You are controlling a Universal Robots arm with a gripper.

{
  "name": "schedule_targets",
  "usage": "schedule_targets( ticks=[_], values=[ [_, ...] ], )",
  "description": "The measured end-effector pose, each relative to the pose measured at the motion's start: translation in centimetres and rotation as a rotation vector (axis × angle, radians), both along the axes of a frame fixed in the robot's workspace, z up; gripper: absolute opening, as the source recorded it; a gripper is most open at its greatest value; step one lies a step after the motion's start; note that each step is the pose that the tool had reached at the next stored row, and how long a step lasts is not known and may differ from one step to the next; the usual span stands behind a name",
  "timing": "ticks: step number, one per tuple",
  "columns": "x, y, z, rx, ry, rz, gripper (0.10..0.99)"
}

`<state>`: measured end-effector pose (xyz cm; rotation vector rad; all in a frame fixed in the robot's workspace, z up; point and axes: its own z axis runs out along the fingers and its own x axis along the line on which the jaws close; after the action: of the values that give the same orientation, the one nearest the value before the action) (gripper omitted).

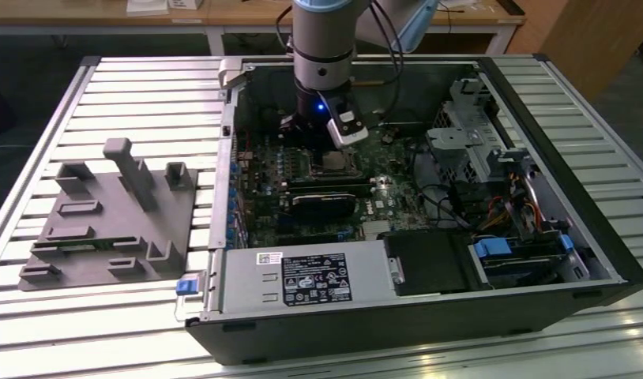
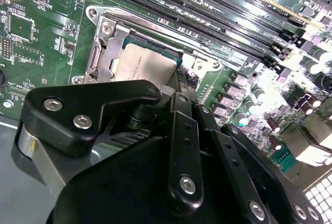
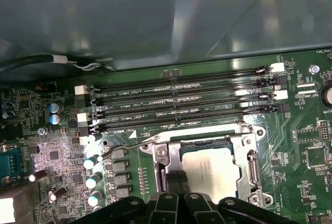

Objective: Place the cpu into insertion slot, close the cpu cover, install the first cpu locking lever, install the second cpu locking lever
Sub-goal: 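Close the cpu cover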

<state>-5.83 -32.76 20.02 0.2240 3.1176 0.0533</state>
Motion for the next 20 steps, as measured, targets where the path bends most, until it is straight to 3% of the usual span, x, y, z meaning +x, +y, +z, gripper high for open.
schedule_targets(
  ticks=[3,12,17,20],
  values=[
    [0.01,0.0,0.25,0.0,-0.0001,0.0,0.106],
    [0.01,0.0,2.0,0.0,0.0,0.001,0.106],
    [0.01,0.0,2.01,0.001,-0.0001,0.001,0.106],
    [0.45,0.0,2.02,0.0,0.0001,0.001,0.106]
  ],
)
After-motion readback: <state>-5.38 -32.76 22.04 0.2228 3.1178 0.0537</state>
